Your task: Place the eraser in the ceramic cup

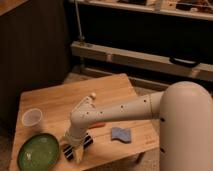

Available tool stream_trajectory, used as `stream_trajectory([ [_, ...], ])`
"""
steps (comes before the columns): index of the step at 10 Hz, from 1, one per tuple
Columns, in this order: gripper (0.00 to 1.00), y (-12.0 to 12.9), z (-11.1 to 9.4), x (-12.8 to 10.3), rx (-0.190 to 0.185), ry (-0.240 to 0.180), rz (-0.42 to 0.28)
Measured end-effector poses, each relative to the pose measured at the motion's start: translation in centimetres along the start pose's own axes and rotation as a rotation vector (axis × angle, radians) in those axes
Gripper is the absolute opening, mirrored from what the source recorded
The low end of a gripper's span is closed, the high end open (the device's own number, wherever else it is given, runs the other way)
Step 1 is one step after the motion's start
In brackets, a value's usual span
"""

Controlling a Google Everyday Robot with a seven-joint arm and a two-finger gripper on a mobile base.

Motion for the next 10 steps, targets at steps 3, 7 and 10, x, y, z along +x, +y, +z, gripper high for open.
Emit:
stream_trajectory([
  [3,0.80,-0.4,0.5,-0.5,-0.023,0.023,-0.008],
  [7,0.80,-0.2,-0.4,1.0,-0.010,0.046,0.033],
  [10,0.80,0.3,-0.4,1.9,-0.010,0.051,0.040],
])
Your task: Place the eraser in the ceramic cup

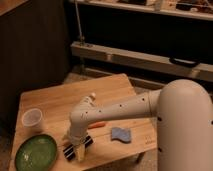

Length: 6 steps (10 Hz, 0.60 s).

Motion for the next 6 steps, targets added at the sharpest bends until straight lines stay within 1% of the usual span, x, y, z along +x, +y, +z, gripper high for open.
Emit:
stream_trajectory([
  [1,0.76,0.2,0.5,-0.1,-0.009,-0.001,-0.011],
  [2,0.69,0.3,0.7,-0.2,-0.014,-0.004,-0.017],
  [5,0.37,0.5,1.5,-0.2,-0.035,-0.022,-0.023],
  [6,0.28,0.4,1.6,-0.3,-0.041,-0.024,-0.025],
])
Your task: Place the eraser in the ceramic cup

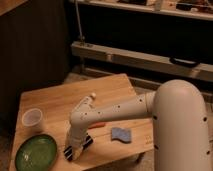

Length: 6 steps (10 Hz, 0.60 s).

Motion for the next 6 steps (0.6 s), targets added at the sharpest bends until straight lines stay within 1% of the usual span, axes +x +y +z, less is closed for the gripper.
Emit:
stream_trajectory([
  [2,0.10,-0.6,-0.5,-0.1,-0.014,-0.007,0.007],
  [3,0.09,-1.0,-1.0,-0.2,-0.014,-0.019,0.016],
  [4,0.09,-2.0,-2.1,-0.4,-0.005,-0.046,0.026],
  [5,0.09,-3.6,-4.1,-1.0,0.011,-0.075,0.031],
  [6,0.09,-5.1,-5.8,-1.9,0.026,-0.093,0.026],
])
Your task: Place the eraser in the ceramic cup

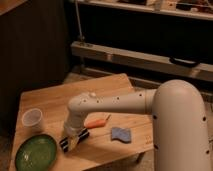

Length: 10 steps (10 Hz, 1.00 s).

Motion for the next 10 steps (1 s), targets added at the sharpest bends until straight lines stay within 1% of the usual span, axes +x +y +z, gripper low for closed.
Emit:
stream_trajectory([
  [1,0.09,-1.4,-1.6,-1.3,0.013,-0.017,-0.013],
  [3,0.09,-6.1,-5.8,-5.3,0.052,-0.068,-0.053],
  [4,0.09,-8.0,-6.8,-6.9,0.065,-0.087,-0.071],
  [5,0.09,-10.4,-8.0,-8.7,0.082,-0.116,-0.092],
  [7,0.09,-14.8,-10.5,-12.3,0.110,-0.194,-0.128],
  [8,0.09,-16.6,-11.6,-14.3,0.120,-0.244,-0.151],
  [10,0.09,-18.4,-13.3,-17.2,0.134,-0.356,-0.185],
])
